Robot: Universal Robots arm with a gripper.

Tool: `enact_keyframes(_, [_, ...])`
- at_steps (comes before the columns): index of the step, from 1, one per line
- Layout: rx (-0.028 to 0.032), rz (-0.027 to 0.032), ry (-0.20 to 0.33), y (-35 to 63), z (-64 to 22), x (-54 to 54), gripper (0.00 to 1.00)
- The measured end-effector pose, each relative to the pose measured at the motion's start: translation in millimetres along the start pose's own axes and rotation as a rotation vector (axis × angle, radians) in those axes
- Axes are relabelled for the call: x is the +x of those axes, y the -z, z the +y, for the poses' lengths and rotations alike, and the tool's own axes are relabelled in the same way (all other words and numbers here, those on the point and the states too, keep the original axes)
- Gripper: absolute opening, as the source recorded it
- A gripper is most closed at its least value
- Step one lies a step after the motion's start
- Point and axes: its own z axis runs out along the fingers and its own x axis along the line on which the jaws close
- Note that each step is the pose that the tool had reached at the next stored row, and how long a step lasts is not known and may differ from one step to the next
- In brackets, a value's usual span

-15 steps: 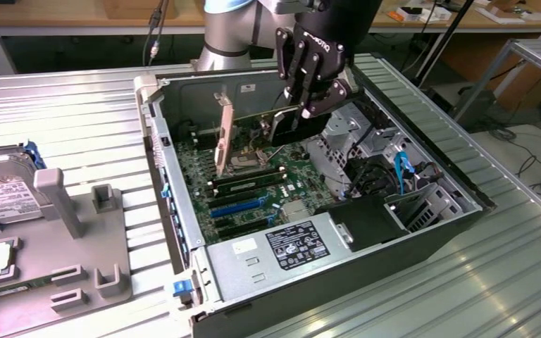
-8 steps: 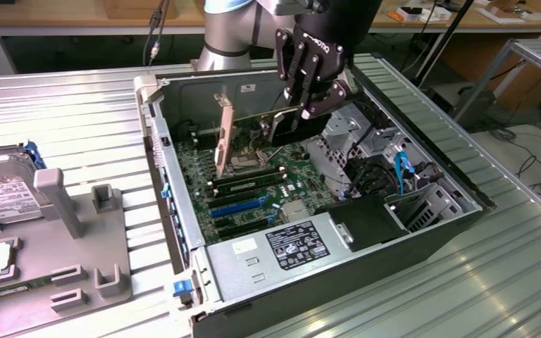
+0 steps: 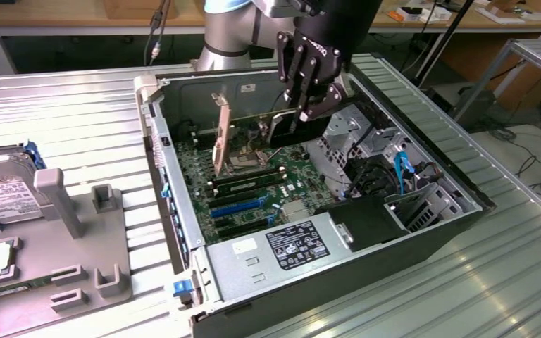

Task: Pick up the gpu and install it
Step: 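Insert the gpu into the slot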

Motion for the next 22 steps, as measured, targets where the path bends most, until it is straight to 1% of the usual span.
enact_keyframes(8, [0.0028,-0.0056,-0.127,-2.2,-0.1,0.1,0.27])
enact_keyframes(9, [0.0030,-0.0059,-0.136,-2.2,-0.1,0.0,0.27])
enact_keyframes(13, [0.0032,-0.0062,-0.137,-2.5,-0.1,0.0,0.27])
enact_keyframes(20, [0.0080,-0.0060,-0.138,-8.4,-0.4,0.2,0.27])
enact_keyframes(22, [0.0085,-0.0060,-0.138,-9.5,-0.4,0.2,0.27])
